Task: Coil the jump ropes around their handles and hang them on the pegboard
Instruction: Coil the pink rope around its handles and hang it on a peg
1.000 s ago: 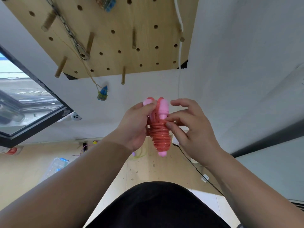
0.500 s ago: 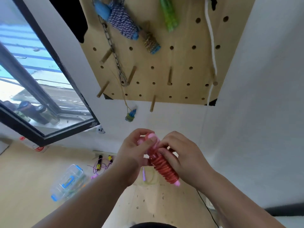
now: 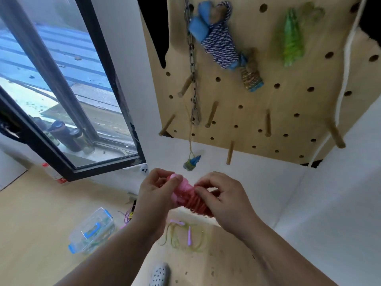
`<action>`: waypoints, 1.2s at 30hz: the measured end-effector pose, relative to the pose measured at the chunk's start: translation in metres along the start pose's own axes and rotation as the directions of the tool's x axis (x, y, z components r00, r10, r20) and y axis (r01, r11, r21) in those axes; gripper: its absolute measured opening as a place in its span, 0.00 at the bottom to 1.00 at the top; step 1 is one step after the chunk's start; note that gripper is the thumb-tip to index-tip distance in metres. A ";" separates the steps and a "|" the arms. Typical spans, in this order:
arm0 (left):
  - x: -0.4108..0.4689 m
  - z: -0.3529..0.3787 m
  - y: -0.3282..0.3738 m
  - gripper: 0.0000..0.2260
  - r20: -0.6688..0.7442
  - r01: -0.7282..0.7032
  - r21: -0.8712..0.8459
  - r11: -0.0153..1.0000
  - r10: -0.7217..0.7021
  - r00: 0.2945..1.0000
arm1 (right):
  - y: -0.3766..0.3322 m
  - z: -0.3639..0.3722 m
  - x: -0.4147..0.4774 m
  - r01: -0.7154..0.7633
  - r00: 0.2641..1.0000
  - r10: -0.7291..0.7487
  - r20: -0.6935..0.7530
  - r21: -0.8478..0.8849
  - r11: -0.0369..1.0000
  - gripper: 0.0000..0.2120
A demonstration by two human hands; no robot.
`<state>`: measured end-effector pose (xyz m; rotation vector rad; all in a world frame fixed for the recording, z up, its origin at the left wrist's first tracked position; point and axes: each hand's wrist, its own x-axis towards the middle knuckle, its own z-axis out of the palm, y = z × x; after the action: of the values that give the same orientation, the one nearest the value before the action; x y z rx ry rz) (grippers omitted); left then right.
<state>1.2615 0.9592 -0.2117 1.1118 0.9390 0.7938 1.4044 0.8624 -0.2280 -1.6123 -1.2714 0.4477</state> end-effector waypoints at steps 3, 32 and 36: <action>0.047 -0.029 0.004 0.05 0.063 -0.241 0.357 0.903 0.234 0.970 | 0.003 0.031 0.039 -0.043 0.998 0.042 -0.051 -0.019 0.999 0.05; 0.286 -0.083 -0.005 0.02 0.469 -0.645 0.446 0.620 0.453 0.759 | 0.033 0.142 0.212 -0.330 0.895 0.261 -0.361 -0.143 0.933 0.07; 0.299 -0.086 -0.004 0.03 0.573 -0.694 0.388 0.606 0.431 0.697 | 0.041 0.145 0.214 -0.313 0.894 0.230 -0.385 -0.168 0.935 0.06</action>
<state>1.3034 1.2566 -0.2945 2.1288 0.4123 0.7332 1.3952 1.1208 -0.2674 -1.9736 -0.8413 0.1644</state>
